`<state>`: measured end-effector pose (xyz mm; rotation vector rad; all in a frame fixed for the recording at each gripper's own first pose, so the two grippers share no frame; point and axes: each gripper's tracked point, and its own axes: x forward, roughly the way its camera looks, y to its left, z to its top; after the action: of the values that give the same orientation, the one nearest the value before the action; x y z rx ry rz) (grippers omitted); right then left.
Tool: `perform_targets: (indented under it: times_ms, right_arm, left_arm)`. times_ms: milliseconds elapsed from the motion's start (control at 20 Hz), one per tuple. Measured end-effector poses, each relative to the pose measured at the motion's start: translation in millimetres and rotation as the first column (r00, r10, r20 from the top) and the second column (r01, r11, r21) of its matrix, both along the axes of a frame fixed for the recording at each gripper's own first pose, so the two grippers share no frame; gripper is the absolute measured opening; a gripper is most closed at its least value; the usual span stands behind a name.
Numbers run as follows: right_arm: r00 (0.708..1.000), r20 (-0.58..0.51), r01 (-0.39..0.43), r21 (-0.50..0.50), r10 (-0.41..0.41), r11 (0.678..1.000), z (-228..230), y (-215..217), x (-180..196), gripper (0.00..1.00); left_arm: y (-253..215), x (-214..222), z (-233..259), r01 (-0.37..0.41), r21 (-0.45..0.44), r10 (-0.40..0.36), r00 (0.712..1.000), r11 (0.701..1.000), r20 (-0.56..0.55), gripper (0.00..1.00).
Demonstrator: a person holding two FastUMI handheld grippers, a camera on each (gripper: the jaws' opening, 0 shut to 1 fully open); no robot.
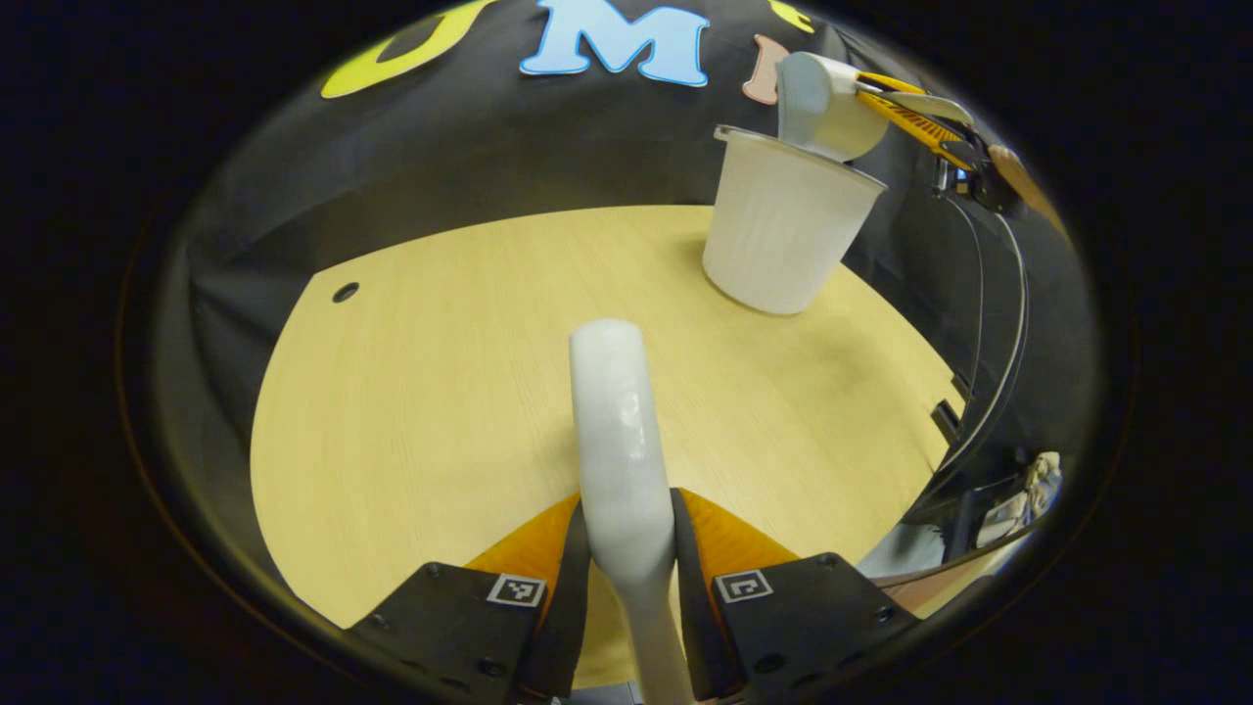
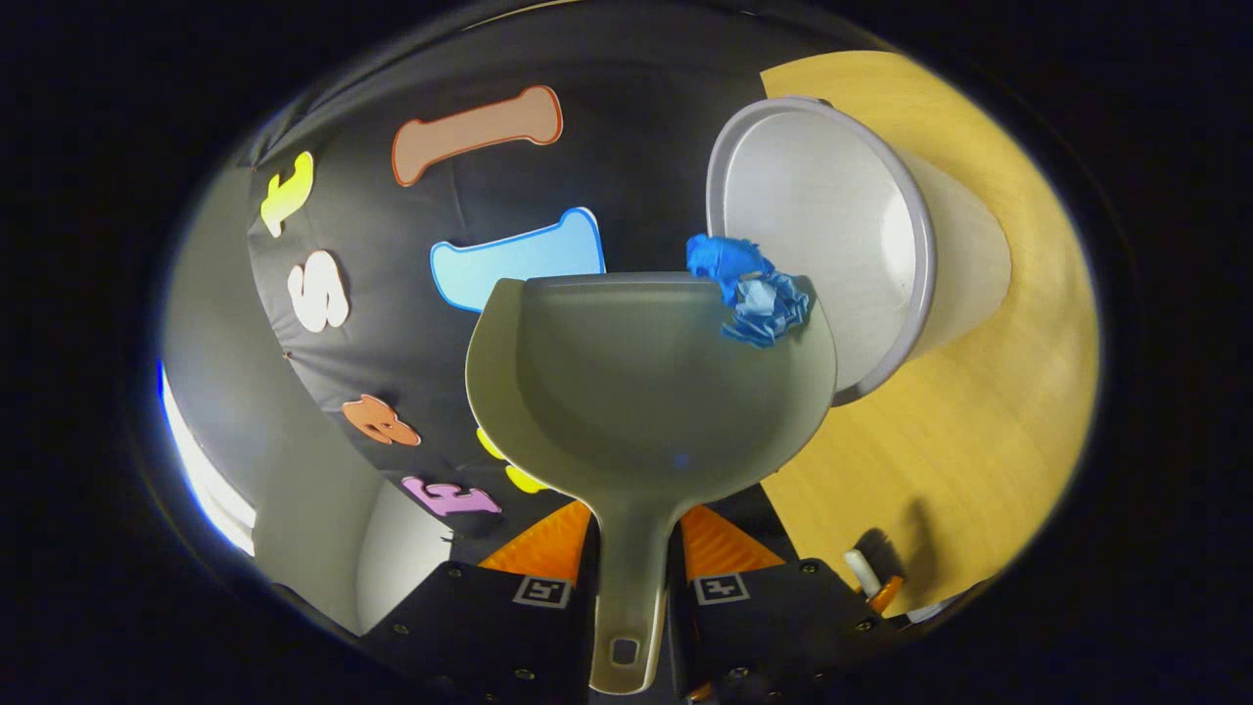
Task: Pick up the small broom and dustpan from the desktop, sweep the trash into the dustpan with the broom, and then empty the trash into the garbage bin.
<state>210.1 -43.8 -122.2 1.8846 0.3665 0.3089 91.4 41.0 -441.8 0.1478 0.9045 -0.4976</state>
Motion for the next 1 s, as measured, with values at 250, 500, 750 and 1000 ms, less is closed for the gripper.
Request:
perform_targets:
  times_ms: [250, 500, 750, 1000]
  right_arm:
    - [1.0, 0.015, 0.008, 0.031, -0.008, 0.999, 2, 0, 0, 0.31]
    - [0.999, 0.022, -0.04, -0.081, 0.042, 0.996, 6, 24, 3, 0.31]
    - [0.989, 0.046, -0.122, -0.251, 0.138, 0.96, 6, 71, -3, 0.31]
    - [0.965, 0.037, -0.214, -0.457, 0.259, 0.864, -7, 130, -30, 0.31]
  left_arm:
    - [8, -2, 2, -0.015, 0.01, 0.015, 1.0, 1.0, -0.004, 0.46]
    - [9, 4, -1, -0.035, -0.005, 0.035, 0.999, 0.999, -0.012, 0.48]
    - [15, 17, -3, -0.066, -0.019, 0.066, 0.998, 0.998, -0.002, 0.51]
    - [34, 30, -6, -0.125, -0.026, 0.125, 0.992, 0.992, 0.001, 0.51]
